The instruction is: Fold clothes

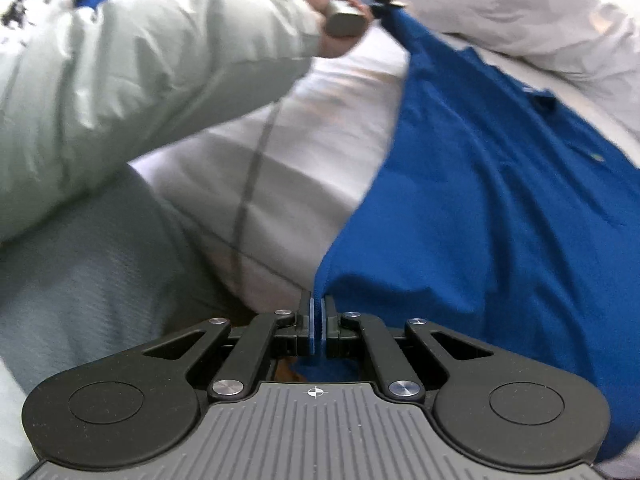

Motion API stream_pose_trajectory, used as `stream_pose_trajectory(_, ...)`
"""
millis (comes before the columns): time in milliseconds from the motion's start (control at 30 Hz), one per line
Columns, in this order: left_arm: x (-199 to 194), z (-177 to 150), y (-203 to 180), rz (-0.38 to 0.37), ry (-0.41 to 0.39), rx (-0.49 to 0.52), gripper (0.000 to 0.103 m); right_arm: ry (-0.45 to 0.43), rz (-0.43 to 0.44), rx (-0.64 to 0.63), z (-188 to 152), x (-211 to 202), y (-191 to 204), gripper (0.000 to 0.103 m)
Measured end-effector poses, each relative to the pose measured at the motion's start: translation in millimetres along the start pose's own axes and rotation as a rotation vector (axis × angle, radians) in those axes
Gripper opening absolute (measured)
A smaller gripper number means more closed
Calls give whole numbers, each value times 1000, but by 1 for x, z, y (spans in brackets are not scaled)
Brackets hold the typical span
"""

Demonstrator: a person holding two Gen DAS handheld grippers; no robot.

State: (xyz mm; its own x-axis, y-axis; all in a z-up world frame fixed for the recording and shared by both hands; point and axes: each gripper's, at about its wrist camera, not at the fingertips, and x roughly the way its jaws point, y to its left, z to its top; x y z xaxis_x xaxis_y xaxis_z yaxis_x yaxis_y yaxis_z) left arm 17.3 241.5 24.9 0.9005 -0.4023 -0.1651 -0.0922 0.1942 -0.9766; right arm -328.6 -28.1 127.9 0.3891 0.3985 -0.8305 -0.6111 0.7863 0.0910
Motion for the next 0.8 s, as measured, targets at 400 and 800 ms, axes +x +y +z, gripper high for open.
stream_pose_trajectory(400,-14,4,-13,-10,-22,32,9,101,230,-124,13,47,18,4)
stream_pose_trajectory(800,-19,12,3,134,-56,23,17,291,358,-103,-18,102,32,31)
